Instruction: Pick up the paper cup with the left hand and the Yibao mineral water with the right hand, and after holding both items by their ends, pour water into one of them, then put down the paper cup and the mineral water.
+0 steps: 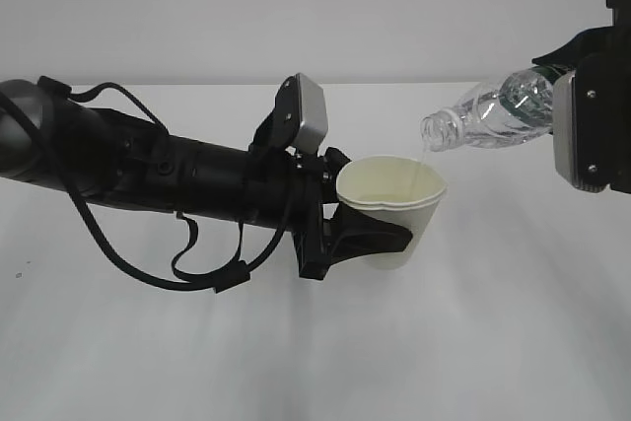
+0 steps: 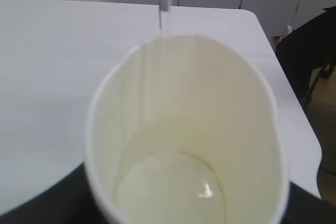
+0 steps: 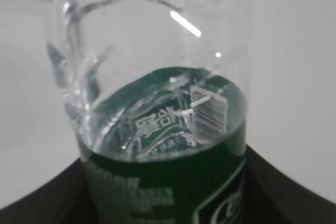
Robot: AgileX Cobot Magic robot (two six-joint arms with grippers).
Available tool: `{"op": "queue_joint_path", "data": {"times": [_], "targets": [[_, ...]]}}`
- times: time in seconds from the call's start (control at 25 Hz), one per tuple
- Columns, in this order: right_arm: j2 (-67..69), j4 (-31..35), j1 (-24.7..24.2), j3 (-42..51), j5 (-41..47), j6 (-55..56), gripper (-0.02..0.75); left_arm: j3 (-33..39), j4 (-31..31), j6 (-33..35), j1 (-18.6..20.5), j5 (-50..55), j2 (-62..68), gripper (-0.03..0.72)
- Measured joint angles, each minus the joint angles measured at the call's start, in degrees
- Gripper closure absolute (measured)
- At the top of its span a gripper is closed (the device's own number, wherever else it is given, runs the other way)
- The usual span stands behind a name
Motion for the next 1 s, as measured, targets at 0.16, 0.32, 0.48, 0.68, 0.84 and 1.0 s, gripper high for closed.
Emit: {"op": "queue_joint_path", "data": {"times": [0.16, 0.32, 0.48, 0.68, 0.84, 1.0], "targets": [[0.0, 0.0, 0.0, 0.0, 0.0, 0.0, 0.276, 0.0, 0.0, 0.0, 0.0, 0.0, 0.0, 0.257], [0.0, -0.13, 0.0, 0.0, 0.0, 0.0, 0.276, 0.0, 0.0, 0.0, 0.0, 0.0, 0.0, 0.257], [0.0, -0.13, 0.0, 0.0, 0.0, 0.0, 0.276, 0.0, 0.0, 0.0, 0.0, 0.0, 0.0, 0.257], [0.0, -0.13, 0.0, 0.0, 0.0, 0.0, 0.276, 0.0, 0.0, 0.0, 0.0, 0.0, 0.0, 0.257], [0.0, -0.13, 0.0, 0.0, 0.0, 0.0, 0.276, 0.0, 0.09, 0.0, 0.0, 0.0, 0.0, 0.257], [0.0, -0.13, 0.0, 0.0, 0.0, 0.0, 0.276, 0.0, 0.09, 0.0, 0.0, 0.0, 0.0, 0.257]]}}
